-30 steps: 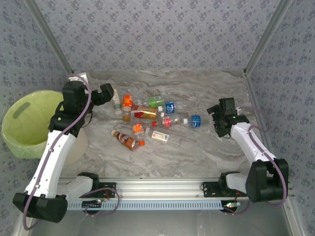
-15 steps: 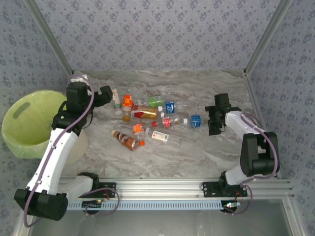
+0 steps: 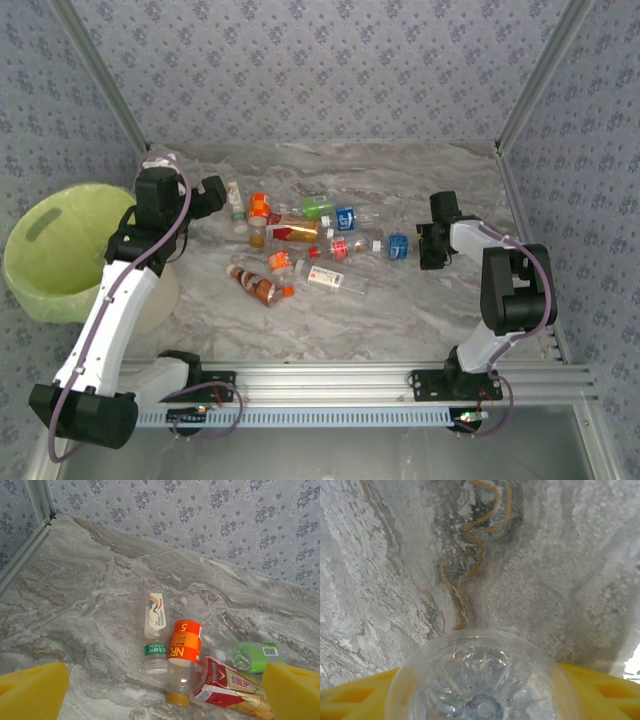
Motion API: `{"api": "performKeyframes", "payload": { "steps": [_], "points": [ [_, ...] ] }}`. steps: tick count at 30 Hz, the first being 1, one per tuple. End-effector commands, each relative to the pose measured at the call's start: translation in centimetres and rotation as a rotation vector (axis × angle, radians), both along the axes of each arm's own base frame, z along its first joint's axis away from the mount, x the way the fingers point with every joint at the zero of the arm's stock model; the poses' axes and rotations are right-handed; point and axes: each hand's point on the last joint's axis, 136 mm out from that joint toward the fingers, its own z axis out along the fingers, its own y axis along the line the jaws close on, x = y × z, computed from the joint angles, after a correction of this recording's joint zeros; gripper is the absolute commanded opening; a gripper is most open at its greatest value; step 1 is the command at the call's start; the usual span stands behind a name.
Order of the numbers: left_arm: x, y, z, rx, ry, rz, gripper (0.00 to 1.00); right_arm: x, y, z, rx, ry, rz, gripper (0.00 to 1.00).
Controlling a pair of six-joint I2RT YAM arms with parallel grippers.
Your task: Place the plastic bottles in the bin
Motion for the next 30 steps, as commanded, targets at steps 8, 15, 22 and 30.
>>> {"api": "performKeyframes", "payload": {
  "steps": [8,15,22,30],
  "points": [
    [-0.2,-2.3,0.5,-0.039,-0.032,-0.13,0.99,0.5,-1.8,1.7,-0.11,-0.095,0.003,0.52],
    [0.4,-3.6,-0.5,-0.077,-0.001,-0.177,0.99,2.4,-0.8,6.4,-0.269,-0.323,0.252,0.48],
    [0.8,-6.1,-1.0,-0.137,-0.004,-0.287,0.99,3.5,2.8,12.0,-0.417,-0.54,0.492,0.48],
    [1.3,-12.9,-2.1,-0.232,0.006,-0.527,0.99,4.8,9.6,18.8,-0.464,-0.841,0.739,0.48]
  ]
}}
